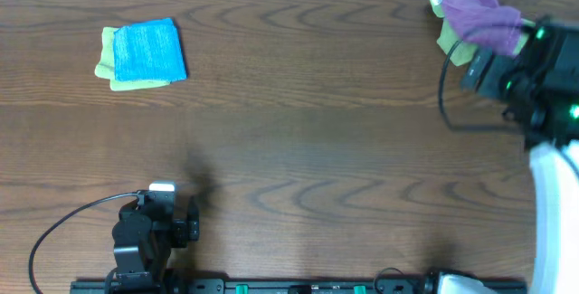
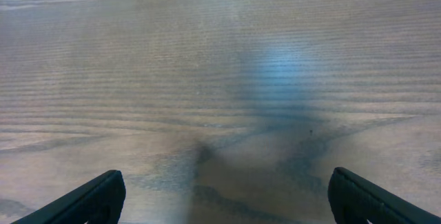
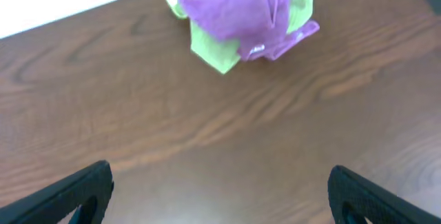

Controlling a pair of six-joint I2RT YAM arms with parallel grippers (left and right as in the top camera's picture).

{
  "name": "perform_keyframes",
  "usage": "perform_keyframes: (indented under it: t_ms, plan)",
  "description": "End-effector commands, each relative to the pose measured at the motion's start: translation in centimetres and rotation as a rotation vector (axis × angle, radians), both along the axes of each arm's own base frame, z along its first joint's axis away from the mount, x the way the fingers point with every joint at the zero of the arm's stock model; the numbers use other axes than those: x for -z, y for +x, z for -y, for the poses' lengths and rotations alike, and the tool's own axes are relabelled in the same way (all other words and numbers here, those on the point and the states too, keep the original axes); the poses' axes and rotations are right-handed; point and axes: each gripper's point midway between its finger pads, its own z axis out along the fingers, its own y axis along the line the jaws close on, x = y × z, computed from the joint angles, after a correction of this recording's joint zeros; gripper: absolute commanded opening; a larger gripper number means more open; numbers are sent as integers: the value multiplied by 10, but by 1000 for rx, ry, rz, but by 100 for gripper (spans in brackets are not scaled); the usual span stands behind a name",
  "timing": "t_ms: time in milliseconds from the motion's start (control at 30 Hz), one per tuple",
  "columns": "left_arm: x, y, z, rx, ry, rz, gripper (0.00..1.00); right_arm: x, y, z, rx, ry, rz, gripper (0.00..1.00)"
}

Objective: Fold the cloth
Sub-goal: 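Reach the right gripper to the purple cloth and grasp it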

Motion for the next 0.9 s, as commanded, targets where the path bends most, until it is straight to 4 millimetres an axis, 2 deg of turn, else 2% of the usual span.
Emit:
perform_keyframes:
  t_ms: [0,167,300,367,533,633,867]
  plan:
    - [11,-3,1,16,9,-28,95,-9,21,18,5,-6,-5,99]
    - [11,-3,1,16,9,-28,95,-12,59,46,16,-1,-10,99]
    - [11,-3,1,16,9,-28,95,-10,89,56,-13,7,0,99]
    - [11,-3,1,16,9,-28,95,-4,102,59,-33,17,-2,99]
    - [11,-3,1,16,9,-28,95,26,140,57,-89,73,6,99]
    - [11,-3,1,16,9,-28,95,34,158,55,-117,88,46,99]
    - [11,-3,1,16,9,-28,95,24,181,70,-93,22,144,99]
